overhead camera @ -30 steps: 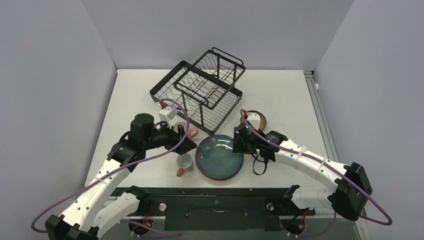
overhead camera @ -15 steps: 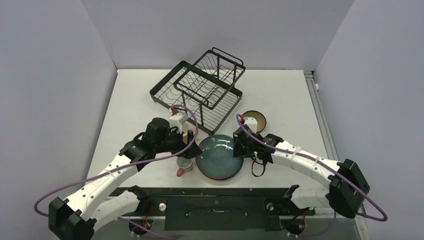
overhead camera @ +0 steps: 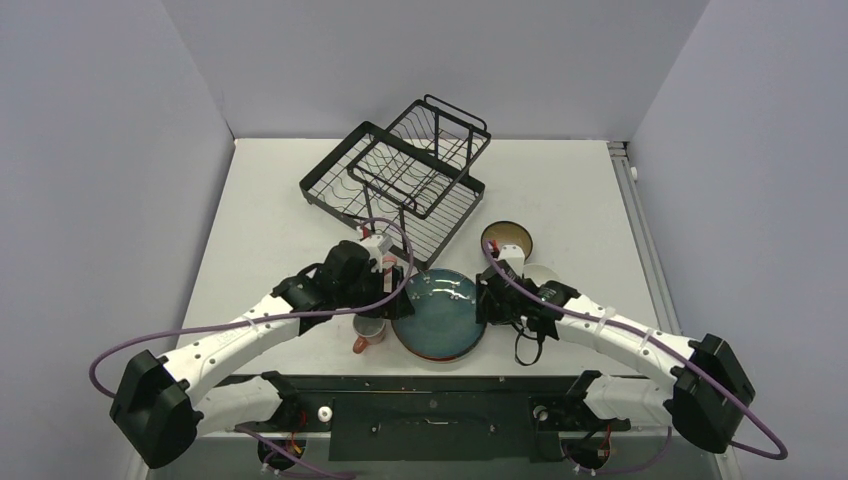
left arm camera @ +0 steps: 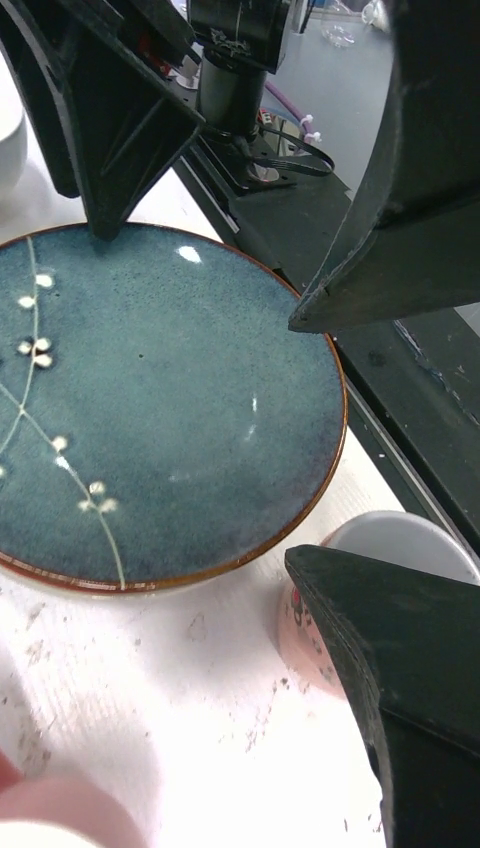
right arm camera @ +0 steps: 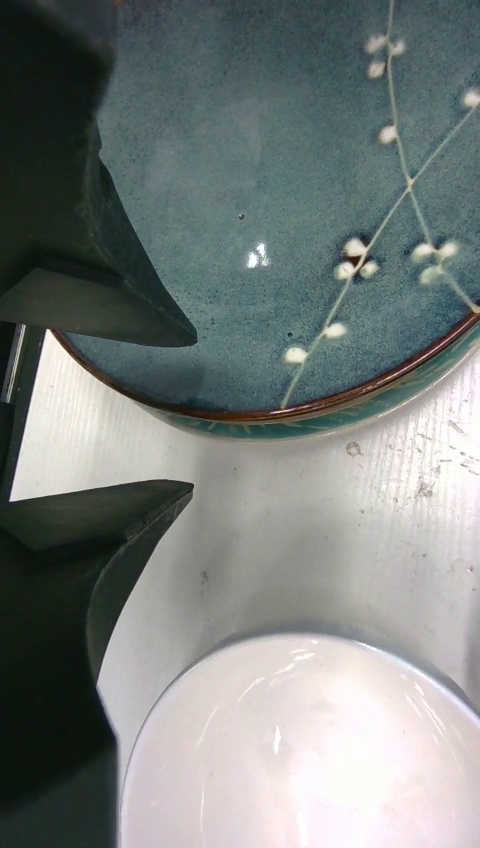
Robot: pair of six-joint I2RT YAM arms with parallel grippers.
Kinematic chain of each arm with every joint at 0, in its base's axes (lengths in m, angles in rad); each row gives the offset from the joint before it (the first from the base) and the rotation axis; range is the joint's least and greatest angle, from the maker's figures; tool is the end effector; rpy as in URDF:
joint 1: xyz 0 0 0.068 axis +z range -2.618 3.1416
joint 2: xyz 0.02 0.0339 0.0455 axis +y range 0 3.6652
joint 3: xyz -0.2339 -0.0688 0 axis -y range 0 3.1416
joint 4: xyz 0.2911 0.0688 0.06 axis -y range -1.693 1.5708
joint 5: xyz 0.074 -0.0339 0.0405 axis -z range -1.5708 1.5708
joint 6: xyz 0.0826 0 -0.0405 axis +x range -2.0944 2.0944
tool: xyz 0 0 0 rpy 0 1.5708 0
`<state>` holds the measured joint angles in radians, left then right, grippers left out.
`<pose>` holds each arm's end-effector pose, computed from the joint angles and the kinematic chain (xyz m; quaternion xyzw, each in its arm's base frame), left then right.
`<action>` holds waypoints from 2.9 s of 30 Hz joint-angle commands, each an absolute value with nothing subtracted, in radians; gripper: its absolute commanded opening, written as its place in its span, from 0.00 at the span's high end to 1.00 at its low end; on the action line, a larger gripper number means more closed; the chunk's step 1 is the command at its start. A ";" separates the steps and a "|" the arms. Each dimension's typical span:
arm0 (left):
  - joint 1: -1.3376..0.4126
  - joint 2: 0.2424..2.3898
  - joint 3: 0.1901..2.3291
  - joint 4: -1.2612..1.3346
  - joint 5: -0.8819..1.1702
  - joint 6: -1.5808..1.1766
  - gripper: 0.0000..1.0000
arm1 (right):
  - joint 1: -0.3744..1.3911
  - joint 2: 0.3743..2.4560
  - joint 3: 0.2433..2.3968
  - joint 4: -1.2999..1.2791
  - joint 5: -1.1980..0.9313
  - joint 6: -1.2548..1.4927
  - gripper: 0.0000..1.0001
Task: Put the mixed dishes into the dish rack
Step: Move the cup to the center of the board.
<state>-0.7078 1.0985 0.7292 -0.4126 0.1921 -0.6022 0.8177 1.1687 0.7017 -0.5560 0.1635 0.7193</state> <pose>0.2304 -0.2179 0.1634 0.0853 0.9157 -0.3032 0.2494 0.2125 0.2070 0.1185 -0.0251 0.9594 0.1309 0.2485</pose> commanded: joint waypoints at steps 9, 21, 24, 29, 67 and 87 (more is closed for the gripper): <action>-0.871 1.060 0.847 -0.565 -0.068 -0.685 0.26 | 0.816 1.078 0.652 -0.520 0.196 0.722 0.52; -0.961 1.111 0.861 -0.663 -0.265 -0.721 0.29 | 0.826 1.036 0.617 -0.512 0.190 0.729 0.53; -0.965 1.132 0.851 -0.656 -0.277 -0.724 0.32 | 0.827 1.017 0.608 -0.524 0.200 0.730 0.53; -0.969 1.159 0.842 -0.645 -0.289 -0.724 0.42 | 0.827 0.985 0.599 -0.544 0.212 0.732 0.52; -0.953 1.276 0.869 -0.829 -0.549 -0.699 1.00 | 0.833 0.972 0.635 -0.582 0.228 0.740 0.52; -0.787 1.259 0.835 -0.793 -0.402 -0.616 0.89 | 0.834 0.963 0.666 -0.602 0.240 0.721 0.52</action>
